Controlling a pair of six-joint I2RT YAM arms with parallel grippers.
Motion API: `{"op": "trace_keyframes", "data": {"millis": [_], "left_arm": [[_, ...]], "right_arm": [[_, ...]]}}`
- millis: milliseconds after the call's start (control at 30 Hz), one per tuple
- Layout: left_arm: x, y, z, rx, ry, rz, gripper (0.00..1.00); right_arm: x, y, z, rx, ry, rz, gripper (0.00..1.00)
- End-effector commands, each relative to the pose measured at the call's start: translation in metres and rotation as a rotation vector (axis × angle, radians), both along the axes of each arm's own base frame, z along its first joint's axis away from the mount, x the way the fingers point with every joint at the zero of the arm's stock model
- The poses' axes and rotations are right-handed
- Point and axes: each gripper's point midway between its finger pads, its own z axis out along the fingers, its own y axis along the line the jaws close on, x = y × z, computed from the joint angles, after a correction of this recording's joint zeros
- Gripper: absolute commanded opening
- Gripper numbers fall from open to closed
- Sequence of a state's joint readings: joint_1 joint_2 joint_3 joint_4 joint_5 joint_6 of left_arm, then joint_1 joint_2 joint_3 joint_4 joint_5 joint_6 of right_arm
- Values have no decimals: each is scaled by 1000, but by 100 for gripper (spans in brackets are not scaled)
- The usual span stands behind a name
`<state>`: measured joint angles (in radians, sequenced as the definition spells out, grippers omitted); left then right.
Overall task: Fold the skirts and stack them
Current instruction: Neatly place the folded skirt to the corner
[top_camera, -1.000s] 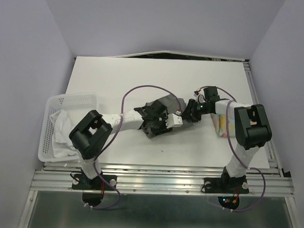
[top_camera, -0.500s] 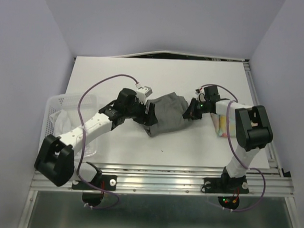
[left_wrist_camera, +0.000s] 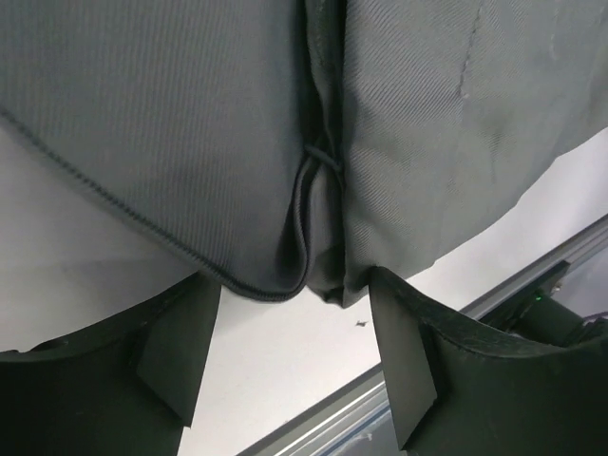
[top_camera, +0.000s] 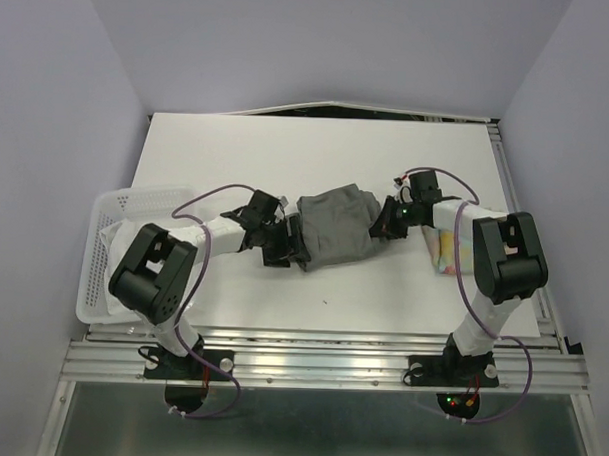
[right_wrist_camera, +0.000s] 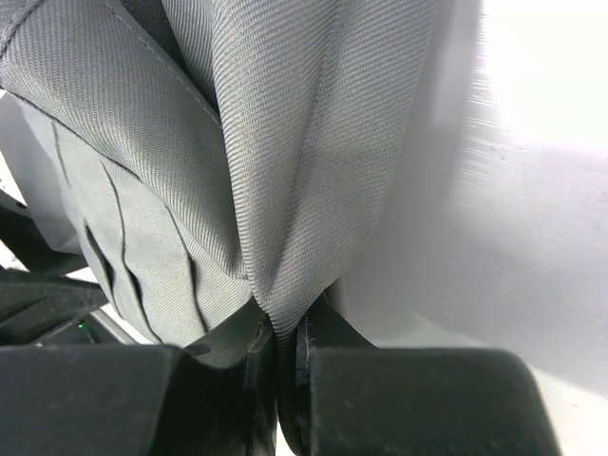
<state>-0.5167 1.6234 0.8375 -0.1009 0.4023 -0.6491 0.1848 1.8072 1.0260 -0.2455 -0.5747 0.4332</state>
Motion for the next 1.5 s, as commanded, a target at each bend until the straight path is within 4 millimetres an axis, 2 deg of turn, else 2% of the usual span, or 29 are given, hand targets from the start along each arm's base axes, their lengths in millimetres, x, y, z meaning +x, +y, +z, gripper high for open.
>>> {"op": "trace_keyframes", "data": {"millis": [0, 67, 100, 300, 333, 433, 500, 600, 767, 967, 1033, 1100, 1167, 1200, 1233, 1300, 1333, 1467], "left_arm": [[8, -11, -8, -7, 22, 43, 64], [8, -16, -11, -11, 26, 31, 58], [8, -19, -14, -10, 32, 25, 52], [12, -36, -19, -36, 42, 24, 27], [18, -43, -17, -57, 24, 21, 17], [33, -58, -7, -90, -26, 2, 0], [44, -66, 6, -117, -84, -6, 0], [58, -78, 29, -144, -180, -20, 0], [68, -102, 52, -166, -276, -67, 0], [89, -131, 79, -182, -396, -122, 0], [93, -139, 78, -177, -411, -137, 0], [100, -147, 86, -191, -440, -144, 0], [106, -155, 91, -208, -461, -147, 0], [108, -159, 94, -218, -470, -149, 0], [110, -162, 91, -220, -467, -152, 0], [116, -171, 100, -241, -491, -155, 0], [117, -175, 98, -242, -489, -157, 0], [123, -197, 116, -286, -547, -178, 0]], "right_arm": [[15, -9, 16, -74, -87, -2, 1], [18, -10, 18, -86, -102, -1, 1], [19, -12, 18, -100, -102, -3, 1], [21, -18, 22, -141, -124, 14, 1], [23, -19, 25, -152, -141, 23, 1], [30, -24, 34, -190, -183, 29, 1], [34, -30, 41, -224, -216, 26, 1], [45, -37, 63, -276, -311, 31, 1], [61, -48, 97, -346, -441, 19, 1], [71, -62, 115, -427, -523, 4, 1], [76, -65, 124, -445, -548, -7, 1], [79, -67, 129, -459, -568, -17, 1], [86, -80, 136, -479, -586, -51, 1], [88, -80, 139, -480, -596, -54, 1], [93, -92, 142, -488, -597, -83, 1], [99, -102, 147, -494, -608, -106, 1], [102, -106, 149, -493, -612, -114, 1], [118, -130, 164, -505, -642, -160, 1]]}}
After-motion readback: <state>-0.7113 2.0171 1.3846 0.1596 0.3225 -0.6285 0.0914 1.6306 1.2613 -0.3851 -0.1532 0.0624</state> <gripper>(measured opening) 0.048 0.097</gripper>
